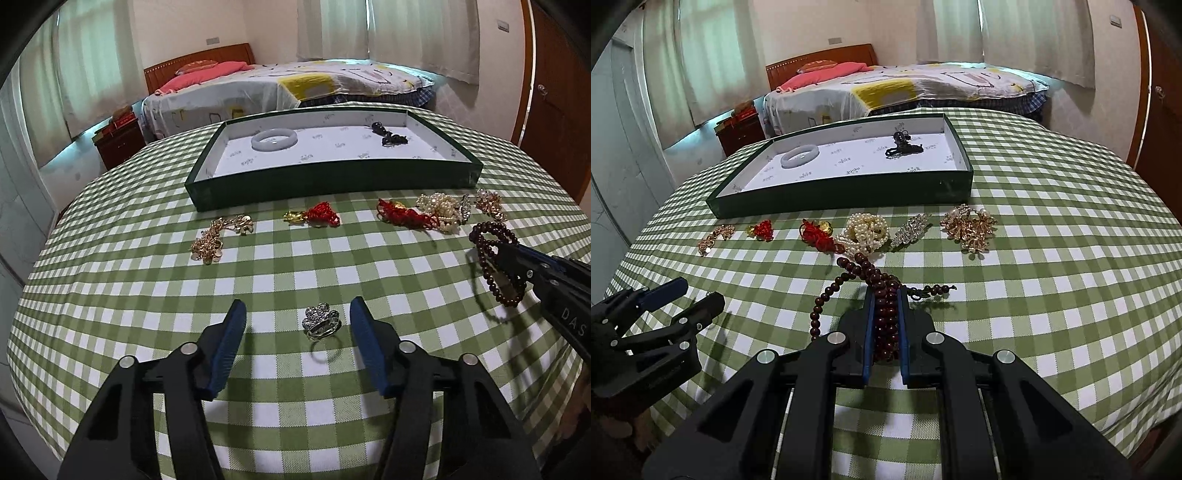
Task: Organize jewelry
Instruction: 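Grasp the silver ring with the left tool while the right tool holds the bead bracelet, then lift the ring with the left tool while the right tool carries the bracelet over the tray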
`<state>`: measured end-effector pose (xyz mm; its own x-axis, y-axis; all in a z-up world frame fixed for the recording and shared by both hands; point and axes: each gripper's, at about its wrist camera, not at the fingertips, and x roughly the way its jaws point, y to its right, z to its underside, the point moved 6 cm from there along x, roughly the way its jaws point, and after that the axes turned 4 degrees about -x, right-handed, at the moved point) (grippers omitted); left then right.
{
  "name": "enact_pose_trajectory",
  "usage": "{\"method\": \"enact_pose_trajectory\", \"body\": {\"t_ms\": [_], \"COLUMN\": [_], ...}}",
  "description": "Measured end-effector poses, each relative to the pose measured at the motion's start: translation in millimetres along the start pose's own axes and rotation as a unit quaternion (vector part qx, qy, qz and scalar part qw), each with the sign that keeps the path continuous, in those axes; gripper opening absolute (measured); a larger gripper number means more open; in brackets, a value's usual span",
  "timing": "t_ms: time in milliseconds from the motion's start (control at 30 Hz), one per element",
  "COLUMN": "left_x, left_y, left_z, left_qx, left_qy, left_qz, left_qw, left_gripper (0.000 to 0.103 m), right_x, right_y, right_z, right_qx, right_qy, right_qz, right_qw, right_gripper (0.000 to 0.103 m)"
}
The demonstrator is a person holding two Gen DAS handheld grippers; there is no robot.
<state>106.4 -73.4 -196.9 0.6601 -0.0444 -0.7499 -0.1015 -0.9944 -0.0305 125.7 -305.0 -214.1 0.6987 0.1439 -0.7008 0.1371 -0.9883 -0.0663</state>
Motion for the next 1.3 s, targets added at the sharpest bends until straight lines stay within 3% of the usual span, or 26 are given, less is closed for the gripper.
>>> {"method": "enact_pose_trajectory", "body": {"t_ms": [467,733,1033,1300], "left_x": [4,0,-12,-26], "left_y": [5,3,-2,-15], "left_z": [4,3,-7,-36], "left_qx": [0.006,-0.004,-0.002,-0.012], "left_qy": [-0.008,-0.002,0.023,0.052], "left_qz": [0.029,0.045,0.037,0.031], "left_qw": [0.9995,0.999,0.999,0.9981], "left_gripper": [0.021,0.021,0.021,0.021], "right_x": [3,3,-3,-23], "right_y": [-2,-3,-6,-15], "right_z": [2,2,-3,-31], "right_qx": [-0.005,-0.005,-0.008,-0.015], "right_qy": [-0.004,-0.003,0.008,0.036], "right_qz": [0.002,0.001,-0.001,-0.012], "right_qw": [1.0,1.0,1.0,0.999], "right_gripper": [0.011,0.011,0.011,0.011]}}
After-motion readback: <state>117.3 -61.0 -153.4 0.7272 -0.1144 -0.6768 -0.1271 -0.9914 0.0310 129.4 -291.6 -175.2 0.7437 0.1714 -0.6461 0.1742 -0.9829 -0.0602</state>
